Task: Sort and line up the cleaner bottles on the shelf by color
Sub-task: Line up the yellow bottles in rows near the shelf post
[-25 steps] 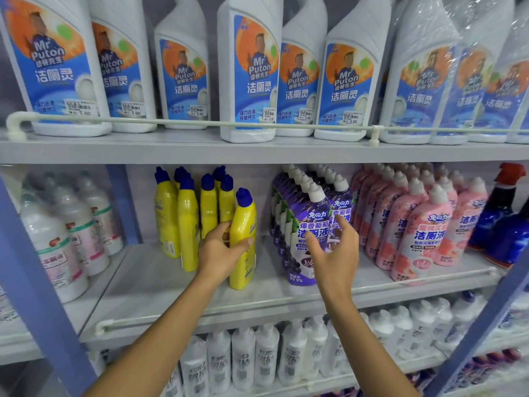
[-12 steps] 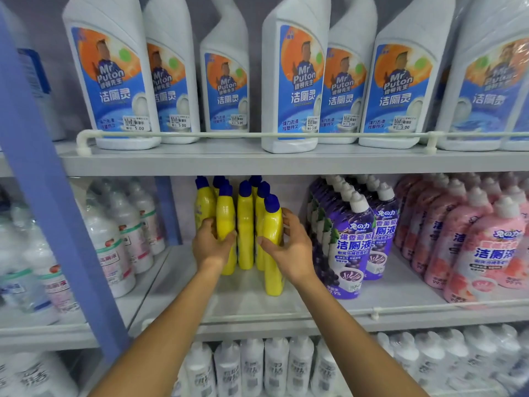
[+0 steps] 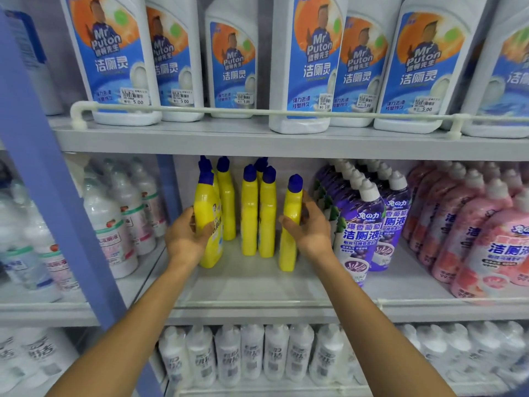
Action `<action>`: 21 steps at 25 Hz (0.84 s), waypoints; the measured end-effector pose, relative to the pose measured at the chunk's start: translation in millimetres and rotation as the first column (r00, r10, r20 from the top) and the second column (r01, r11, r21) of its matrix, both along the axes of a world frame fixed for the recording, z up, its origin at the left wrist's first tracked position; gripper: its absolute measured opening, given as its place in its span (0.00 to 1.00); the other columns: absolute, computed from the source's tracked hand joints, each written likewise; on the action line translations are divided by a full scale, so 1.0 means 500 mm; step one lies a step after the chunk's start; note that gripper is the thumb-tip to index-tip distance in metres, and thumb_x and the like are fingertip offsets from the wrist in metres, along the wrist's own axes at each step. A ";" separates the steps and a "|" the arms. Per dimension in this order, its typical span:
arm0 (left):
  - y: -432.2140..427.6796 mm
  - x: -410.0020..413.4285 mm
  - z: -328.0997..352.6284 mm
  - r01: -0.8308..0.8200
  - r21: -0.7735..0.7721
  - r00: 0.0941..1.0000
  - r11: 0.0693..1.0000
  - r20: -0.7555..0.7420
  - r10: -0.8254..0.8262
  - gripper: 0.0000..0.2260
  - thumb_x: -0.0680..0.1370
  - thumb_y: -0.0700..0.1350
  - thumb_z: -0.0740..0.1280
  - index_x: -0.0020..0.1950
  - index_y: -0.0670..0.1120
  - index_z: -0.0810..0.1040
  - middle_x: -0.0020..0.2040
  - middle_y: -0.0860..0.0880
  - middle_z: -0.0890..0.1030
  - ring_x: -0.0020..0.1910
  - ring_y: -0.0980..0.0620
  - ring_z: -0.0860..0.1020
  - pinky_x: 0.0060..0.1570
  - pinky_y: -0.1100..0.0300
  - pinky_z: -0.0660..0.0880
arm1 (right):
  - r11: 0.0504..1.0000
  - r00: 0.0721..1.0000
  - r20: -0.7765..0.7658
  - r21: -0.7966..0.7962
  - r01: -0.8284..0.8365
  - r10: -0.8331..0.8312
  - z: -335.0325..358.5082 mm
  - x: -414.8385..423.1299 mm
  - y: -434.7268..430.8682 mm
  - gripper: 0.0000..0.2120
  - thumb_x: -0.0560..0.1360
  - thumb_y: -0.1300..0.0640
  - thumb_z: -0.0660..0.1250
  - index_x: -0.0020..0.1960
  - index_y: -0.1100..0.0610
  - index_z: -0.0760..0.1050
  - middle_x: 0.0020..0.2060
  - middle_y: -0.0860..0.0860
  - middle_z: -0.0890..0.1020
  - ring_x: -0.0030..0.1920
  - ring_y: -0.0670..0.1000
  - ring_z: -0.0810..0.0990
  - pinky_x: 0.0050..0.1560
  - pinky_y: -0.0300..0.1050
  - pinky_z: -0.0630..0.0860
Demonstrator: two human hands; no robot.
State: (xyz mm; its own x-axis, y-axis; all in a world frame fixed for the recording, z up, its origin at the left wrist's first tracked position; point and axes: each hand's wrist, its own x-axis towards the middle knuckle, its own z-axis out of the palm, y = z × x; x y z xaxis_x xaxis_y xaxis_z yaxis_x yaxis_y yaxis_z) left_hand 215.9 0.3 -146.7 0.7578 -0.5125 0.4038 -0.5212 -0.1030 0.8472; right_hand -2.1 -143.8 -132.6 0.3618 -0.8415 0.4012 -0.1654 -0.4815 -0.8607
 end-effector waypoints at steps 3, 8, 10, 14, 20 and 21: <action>0.032 0.015 -0.001 -0.066 0.003 0.997 0.998 0.034 0.066 0.12 0.75 0.47 0.77 0.56 0.47 0.82 0.48 0.44 0.86 0.45 0.44 0.84 0.51 0.48 0.81 | 0.999 0.999 0.011 0.017 -0.033 0.033 0.004 0.014 -0.035 0.36 0.72 0.50 0.76 0.77 0.44 0.67 0.57 0.47 0.84 0.60 0.52 0.82 0.63 0.59 0.79; 0.065 0.040 -0.007 -0.100 -0.001 0.995 0.995 0.029 0.100 0.14 0.76 0.46 0.78 0.59 0.48 0.82 0.49 0.46 0.86 0.49 0.42 0.85 0.55 0.43 0.82 | 0.987 0.987 -0.002 -0.015 -0.159 0.159 0.007 0.052 -0.055 0.32 0.74 0.53 0.76 0.75 0.43 0.70 0.59 0.43 0.83 0.61 0.47 0.82 0.64 0.54 0.80; 0.068 0.040 -0.006 -0.085 -0.024 0.996 0.996 0.015 0.085 0.14 0.75 0.42 0.78 0.59 0.46 0.82 0.48 0.47 0.85 0.48 0.43 0.84 0.56 0.44 0.82 | 0.982 0.981 0.020 -0.013 -0.191 0.191 0.011 0.067 -0.055 0.33 0.74 0.55 0.77 0.76 0.46 0.70 0.62 0.44 0.82 0.61 0.47 0.81 0.65 0.50 0.79; 0.073 0.040 -0.010 -0.068 -0.042 0.998 0.997 0.004 0.068 0.13 0.75 0.38 0.77 0.58 0.44 0.81 0.48 0.47 0.84 0.47 0.44 0.83 0.54 0.46 0.82 | 0.976 0.976 0.026 -0.007 -0.218 0.218 0.006 0.096 -0.051 0.31 0.74 0.55 0.78 0.73 0.44 0.72 0.56 0.36 0.81 0.58 0.45 0.81 0.63 0.48 0.80; 0.088 0.026 -0.007 -0.053 -0.043 0.999 0.998 0.005 0.053 0.14 0.75 0.38 0.77 0.59 0.45 0.82 0.48 0.48 0.85 0.45 0.50 0.83 0.51 0.55 0.78 | 0.965 0.963 0.073 0.029 -0.261 0.258 0.004 0.143 -0.034 0.32 0.73 0.57 0.78 0.74 0.49 0.73 0.59 0.45 0.84 0.53 0.34 0.82 0.56 0.30 0.77; 0.091 0.025 -0.008 -0.046 -0.047 0.999 0.998 0.006 0.046 0.14 0.75 0.39 0.77 0.60 0.44 0.82 0.48 0.48 0.85 0.45 0.51 0.83 0.50 0.56 0.78 | 0.963 0.961 0.086 0.034 -0.267 0.263 0.002 0.156 -0.027 0.32 0.73 0.56 0.79 0.75 0.50 0.72 0.60 0.45 0.84 0.54 0.36 0.82 0.56 0.31 0.77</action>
